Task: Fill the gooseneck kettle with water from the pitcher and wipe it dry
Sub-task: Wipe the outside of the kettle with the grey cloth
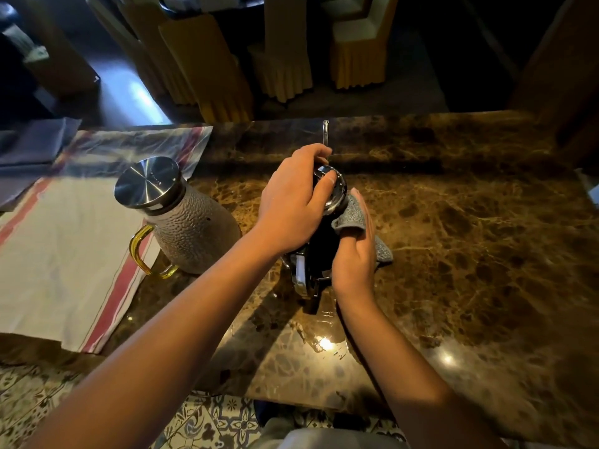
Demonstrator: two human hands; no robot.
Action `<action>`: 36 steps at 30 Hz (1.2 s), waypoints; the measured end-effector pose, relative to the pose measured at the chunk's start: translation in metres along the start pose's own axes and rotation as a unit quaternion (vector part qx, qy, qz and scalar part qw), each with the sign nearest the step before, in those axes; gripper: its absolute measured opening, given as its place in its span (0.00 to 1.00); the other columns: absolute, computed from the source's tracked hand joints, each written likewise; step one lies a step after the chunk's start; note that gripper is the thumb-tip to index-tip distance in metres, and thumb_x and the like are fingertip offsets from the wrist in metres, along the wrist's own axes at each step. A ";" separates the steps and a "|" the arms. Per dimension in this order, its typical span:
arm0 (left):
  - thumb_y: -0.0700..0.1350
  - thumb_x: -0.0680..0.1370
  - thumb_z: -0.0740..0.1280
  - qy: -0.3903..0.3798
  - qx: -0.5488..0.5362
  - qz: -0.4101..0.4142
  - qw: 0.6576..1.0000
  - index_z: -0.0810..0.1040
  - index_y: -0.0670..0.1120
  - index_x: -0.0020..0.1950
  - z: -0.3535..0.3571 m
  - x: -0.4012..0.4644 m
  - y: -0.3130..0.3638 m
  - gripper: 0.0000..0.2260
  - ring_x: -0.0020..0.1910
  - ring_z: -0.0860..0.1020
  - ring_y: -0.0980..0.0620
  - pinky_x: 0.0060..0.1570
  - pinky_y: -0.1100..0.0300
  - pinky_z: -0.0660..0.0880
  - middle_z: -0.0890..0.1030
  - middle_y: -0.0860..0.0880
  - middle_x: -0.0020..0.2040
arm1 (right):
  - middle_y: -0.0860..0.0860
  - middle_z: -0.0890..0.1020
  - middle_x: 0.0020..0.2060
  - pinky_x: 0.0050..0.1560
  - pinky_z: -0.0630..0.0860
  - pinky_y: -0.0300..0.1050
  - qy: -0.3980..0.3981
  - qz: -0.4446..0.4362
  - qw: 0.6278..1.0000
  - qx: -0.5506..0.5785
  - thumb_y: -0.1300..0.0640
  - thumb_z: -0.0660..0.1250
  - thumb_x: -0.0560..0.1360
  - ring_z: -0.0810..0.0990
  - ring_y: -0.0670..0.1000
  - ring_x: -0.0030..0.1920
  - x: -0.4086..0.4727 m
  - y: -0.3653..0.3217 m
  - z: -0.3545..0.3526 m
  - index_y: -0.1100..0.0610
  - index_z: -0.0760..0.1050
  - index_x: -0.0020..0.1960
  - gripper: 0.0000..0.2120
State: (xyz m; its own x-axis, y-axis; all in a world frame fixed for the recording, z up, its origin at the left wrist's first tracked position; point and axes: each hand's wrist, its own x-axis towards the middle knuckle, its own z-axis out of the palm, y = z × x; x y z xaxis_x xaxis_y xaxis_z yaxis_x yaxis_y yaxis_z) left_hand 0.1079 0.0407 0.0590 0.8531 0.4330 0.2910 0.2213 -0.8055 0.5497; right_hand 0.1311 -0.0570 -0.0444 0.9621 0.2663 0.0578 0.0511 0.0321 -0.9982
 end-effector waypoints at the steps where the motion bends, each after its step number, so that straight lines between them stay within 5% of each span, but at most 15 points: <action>1: 0.50 0.84 0.62 0.002 0.002 0.001 1.000 0.69 0.49 0.73 0.001 0.000 -0.001 0.17 0.62 0.75 0.54 0.59 0.56 0.73 0.78 0.51 0.65 | 0.46 0.70 0.78 0.80 0.62 0.57 -0.004 0.022 1.000 -0.011 0.46 0.51 0.80 0.66 0.46 0.79 0.005 0.000 -0.001 0.47 0.66 0.79 0.28; 7: 0.50 0.84 0.62 0.004 0.002 0.008 1.000 0.70 0.49 0.72 0.001 0.001 -0.003 0.17 0.62 0.75 0.54 0.58 0.56 0.73 0.78 0.52 0.65 | 0.49 0.69 0.79 0.80 0.61 0.59 -0.015 0.051 0.998 -0.045 0.36 0.49 0.77 0.65 0.51 0.79 0.002 -0.003 -0.003 0.49 0.66 0.80 0.35; 11: 0.50 0.84 0.62 -0.004 -0.002 0.006 1.000 0.70 0.50 0.72 0.001 0.001 -0.004 0.16 0.63 0.75 0.54 0.59 0.56 0.72 0.78 0.52 0.66 | 0.43 0.61 0.81 0.83 0.53 0.58 -0.019 -0.073 0.997 -0.033 0.49 0.47 0.85 0.56 0.48 0.83 -0.031 0.004 -0.002 0.32 0.57 0.77 0.23; 14: 0.50 0.84 0.61 -0.004 0.001 0.009 1.000 0.71 0.49 0.72 0.001 0.001 -0.004 0.16 0.64 0.74 0.53 0.58 0.58 0.70 0.77 0.52 0.66 | 0.45 0.66 0.80 0.81 0.59 0.61 -0.006 -0.079 0.996 0.034 0.58 0.53 0.86 0.62 0.50 0.82 -0.033 0.005 -0.004 0.27 0.62 0.75 0.28; 19: 0.49 0.84 0.62 -0.004 0.004 0.007 1.000 0.72 0.49 0.70 0.001 0.002 -0.003 0.14 0.61 0.74 0.56 0.56 0.60 0.68 0.78 0.52 0.65 | 0.48 0.77 0.70 0.72 0.74 0.48 -0.031 -0.027 0.984 0.174 0.62 0.66 0.82 0.76 0.45 0.71 -0.015 -0.033 -0.003 0.51 0.68 0.74 0.23; 23: 0.48 0.84 0.62 0.005 0.005 0.017 1.000 0.74 0.49 0.67 0.002 0.002 -0.005 0.12 0.58 0.75 0.55 0.56 0.58 0.71 0.78 0.51 0.62 | 0.52 0.81 0.66 0.67 0.79 0.57 -0.050 -0.017 0.992 0.115 0.59 0.72 0.79 0.81 0.49 0.67 0.008 -0.033 -0.006 0.52 0.71 0.71 0.22; 27: 0.49 0.84 0.61 0.004 0.001 0.017 1.000 0.74 0.49 0.67 0.002 0.002 -0.006 0.12 0.57 0.75 0.56 0.54 0.59 0.71 0.78 0.52 0.61 | 0.46 0.67 0.80 0.76 0.69 0.61 -0.114 -0.037 0.993 -0.017 0.43 0.69 0.77 0.64 0.49 0.81 0.016 -0.004 -0.016 0.27 0.62 0.74 0.30; 32: 0.50 0.85 0.60 0.000 0.004 0.015 1.000 0.74 0.49 0.67 0.001 0.002 -0.006 0.12 0.57 0.73 0.58 0.53 0.60 0.69 0.77 0.52 0.61 | 0.40 0.52 0.84 0.82 0.57 0.60 -0.120 -0.100 0.973 -0.171 0.40 0.60 0.80 0.49 0.45 0.84 -0.005 0.031 -0.038 0.37 0.47 0.83 0.36; 36: 0.49 0.85 0.60 0.001 0.002 0.019 1.000 0.74 0.49 0.66 0.002 0.001 -0.005 0.11 0.57 0.74 0.56 0.53 0.59 0.70 0.78 0.52 0.61 | 0.41 0.47 0.85 0.80 0.61 0.62 -0.082 -0.070 0.976 -0.188 0.43 0.59 0.84 0.48 0.45 0.84 -0.030 0.038 -0.033 0.29 0.41 0.80 0.34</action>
State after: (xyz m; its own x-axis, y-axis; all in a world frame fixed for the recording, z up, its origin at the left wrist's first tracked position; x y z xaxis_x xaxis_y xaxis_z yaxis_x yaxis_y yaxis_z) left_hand 0.1086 0.0444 0.0547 0.8605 0.4017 0.3132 0.1899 -0.8235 0.5345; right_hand 0.1132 -0.0954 -0.0847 0.8847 0.4360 0.1652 0.3034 -0.2694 -0.9140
